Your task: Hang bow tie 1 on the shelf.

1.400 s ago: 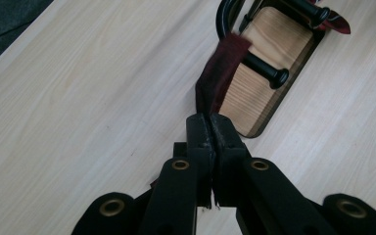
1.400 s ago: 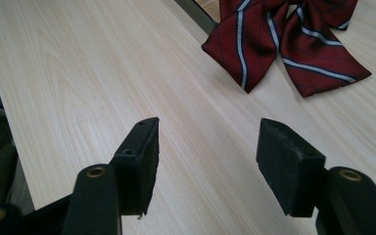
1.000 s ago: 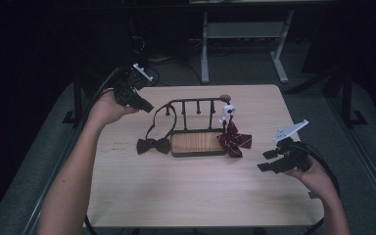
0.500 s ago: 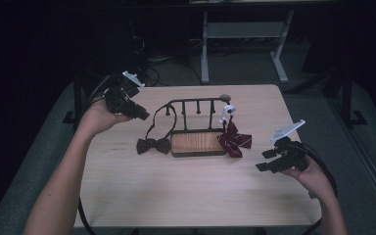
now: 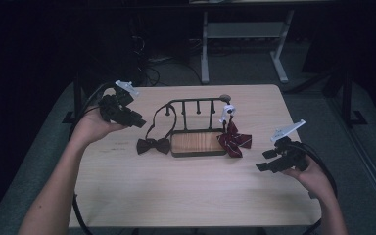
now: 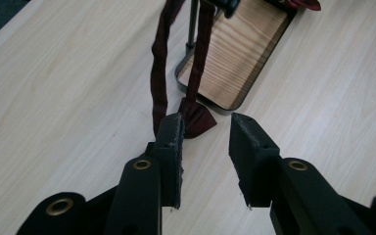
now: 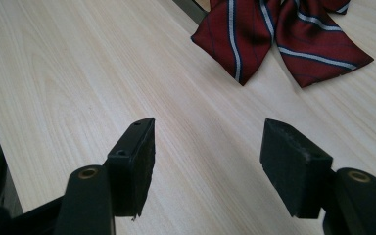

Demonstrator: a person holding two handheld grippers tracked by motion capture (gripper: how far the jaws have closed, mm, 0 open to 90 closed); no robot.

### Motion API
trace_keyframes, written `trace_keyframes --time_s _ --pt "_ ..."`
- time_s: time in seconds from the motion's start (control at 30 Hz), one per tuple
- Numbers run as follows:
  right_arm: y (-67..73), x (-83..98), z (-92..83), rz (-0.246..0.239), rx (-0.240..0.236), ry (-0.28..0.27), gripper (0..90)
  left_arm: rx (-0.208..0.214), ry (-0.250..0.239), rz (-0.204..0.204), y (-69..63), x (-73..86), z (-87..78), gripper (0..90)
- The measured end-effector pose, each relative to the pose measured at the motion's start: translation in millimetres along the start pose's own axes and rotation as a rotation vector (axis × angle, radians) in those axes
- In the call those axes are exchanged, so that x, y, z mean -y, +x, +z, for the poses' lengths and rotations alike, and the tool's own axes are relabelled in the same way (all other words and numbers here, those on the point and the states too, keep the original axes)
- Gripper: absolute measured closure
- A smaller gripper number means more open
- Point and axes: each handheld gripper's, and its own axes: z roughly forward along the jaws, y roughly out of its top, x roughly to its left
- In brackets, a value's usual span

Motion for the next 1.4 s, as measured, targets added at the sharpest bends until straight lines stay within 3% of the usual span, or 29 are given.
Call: trace_keyframes --time_s 0.43,1.4 --pt "-0.3 1.3 -0.3 0.006 0.005 0.004 37.3 0.016 0.005 0.011 -8.1 15.6 8.4 62.1" --pt "-1.1 3.7 -0.2 0.013 0.006 0.006 36.2 0.026 0.001 0.041 -19.2 42.0 7.5 57.5"
